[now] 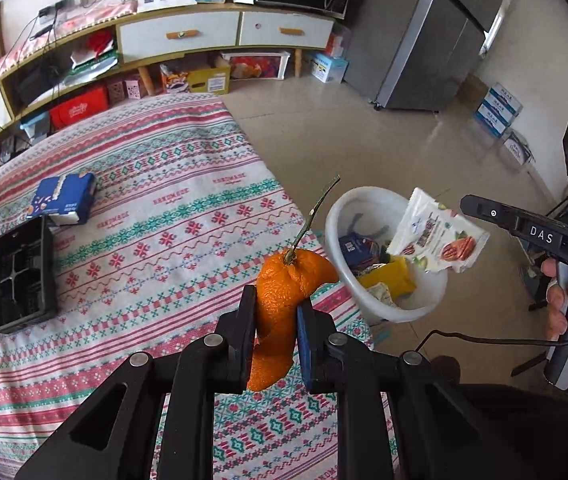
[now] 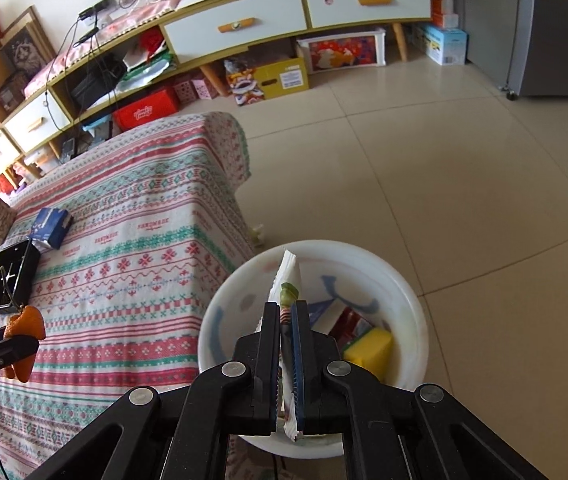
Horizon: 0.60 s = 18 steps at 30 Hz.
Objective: Collect trash
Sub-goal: 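Drop the orange peel from the left tool while the right tool drops the pecan bag into the bucket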
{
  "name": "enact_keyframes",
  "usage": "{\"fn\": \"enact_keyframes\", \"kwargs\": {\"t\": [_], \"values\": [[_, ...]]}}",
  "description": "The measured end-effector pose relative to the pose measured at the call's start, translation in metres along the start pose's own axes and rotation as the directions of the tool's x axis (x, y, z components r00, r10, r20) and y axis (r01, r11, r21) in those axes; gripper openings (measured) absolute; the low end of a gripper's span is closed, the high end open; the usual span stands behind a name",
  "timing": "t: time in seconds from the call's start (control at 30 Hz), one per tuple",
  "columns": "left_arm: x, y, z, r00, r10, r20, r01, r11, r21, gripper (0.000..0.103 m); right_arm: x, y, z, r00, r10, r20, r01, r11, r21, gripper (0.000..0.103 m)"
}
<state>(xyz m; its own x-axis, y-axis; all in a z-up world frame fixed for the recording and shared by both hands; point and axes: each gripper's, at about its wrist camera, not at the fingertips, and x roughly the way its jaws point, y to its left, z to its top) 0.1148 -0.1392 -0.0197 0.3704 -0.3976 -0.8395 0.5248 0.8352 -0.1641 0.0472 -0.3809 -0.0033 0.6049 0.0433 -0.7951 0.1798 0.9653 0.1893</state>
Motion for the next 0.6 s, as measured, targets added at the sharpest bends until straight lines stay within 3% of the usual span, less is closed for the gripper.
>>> {"fn": "enact_keyframes", "kwargs": {"t": [0.23,0.37,0.6], "values": [[0.037,-0.033,0.007,0.998,-0.022,-0.052,0.025,0.998,0.06,0.019,-0.013,-0.032,-0.009,1.0,-0.019,-0.023,0.02,0.996,0.083,0.014],[0.057,-0.048,0.013,0.996,-0.041,-0.082,0.047,0.996,0.071,0.019,-0.029,-0.039,-0.017,0.999,-0.036,-0.016,0.037,0.997,0.073,0.025],[0.076,-0.074,0.027,0.995,-0.058,-0.085,0.066,0.993,0.096,0.019,-0.039,-0.055,-0.03,0.996,-0.08,-0.038,0.082,0.995,0.062,0.03]]}}
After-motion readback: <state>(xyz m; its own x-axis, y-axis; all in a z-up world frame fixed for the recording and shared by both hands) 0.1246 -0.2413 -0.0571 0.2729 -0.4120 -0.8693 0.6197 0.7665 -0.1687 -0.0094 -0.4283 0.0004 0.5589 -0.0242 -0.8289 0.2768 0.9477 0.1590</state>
